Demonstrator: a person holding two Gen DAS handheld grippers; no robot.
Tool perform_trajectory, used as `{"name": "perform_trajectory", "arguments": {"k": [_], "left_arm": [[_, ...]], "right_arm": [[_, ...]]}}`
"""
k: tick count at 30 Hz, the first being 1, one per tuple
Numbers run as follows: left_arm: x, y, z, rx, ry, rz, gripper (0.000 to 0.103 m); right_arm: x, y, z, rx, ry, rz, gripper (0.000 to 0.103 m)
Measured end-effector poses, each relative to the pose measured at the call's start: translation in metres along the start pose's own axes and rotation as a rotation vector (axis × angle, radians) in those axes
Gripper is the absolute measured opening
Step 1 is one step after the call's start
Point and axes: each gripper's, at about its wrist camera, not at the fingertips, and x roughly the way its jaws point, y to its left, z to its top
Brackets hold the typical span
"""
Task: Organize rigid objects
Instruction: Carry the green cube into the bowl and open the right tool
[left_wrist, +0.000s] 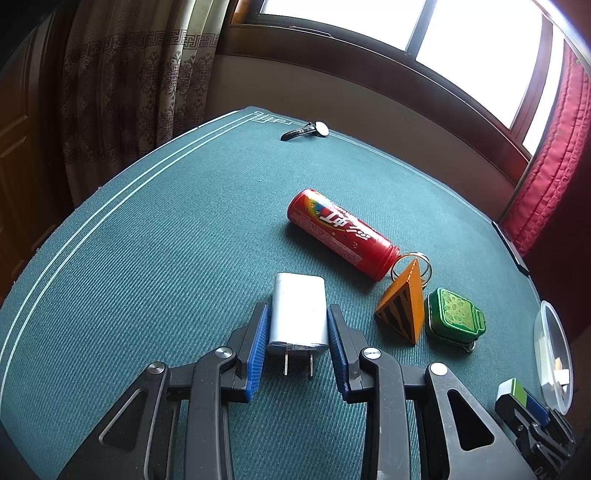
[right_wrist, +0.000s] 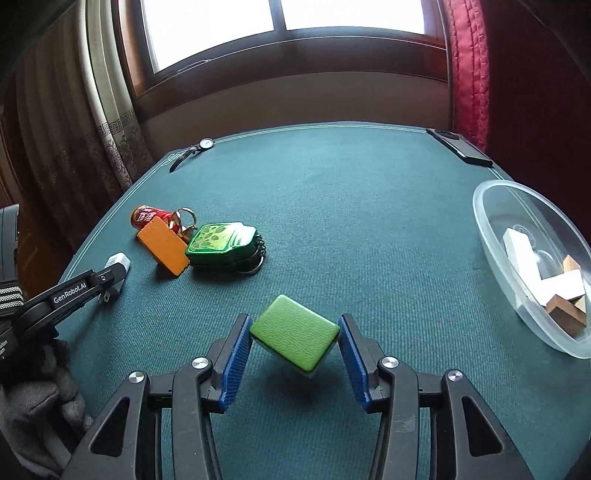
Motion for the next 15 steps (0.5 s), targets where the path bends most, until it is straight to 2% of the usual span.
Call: {"name": "perform_trajectory", "arguments": {"k": [15], "left_arm": [[-0.003, -0.014, -0.006, 0.035, 0.005, -0.043, 0.032]], "right_arm": [[-0.036, -0.074, 0.014, 0.154, -0.106, -0.157, 0.05]]}}
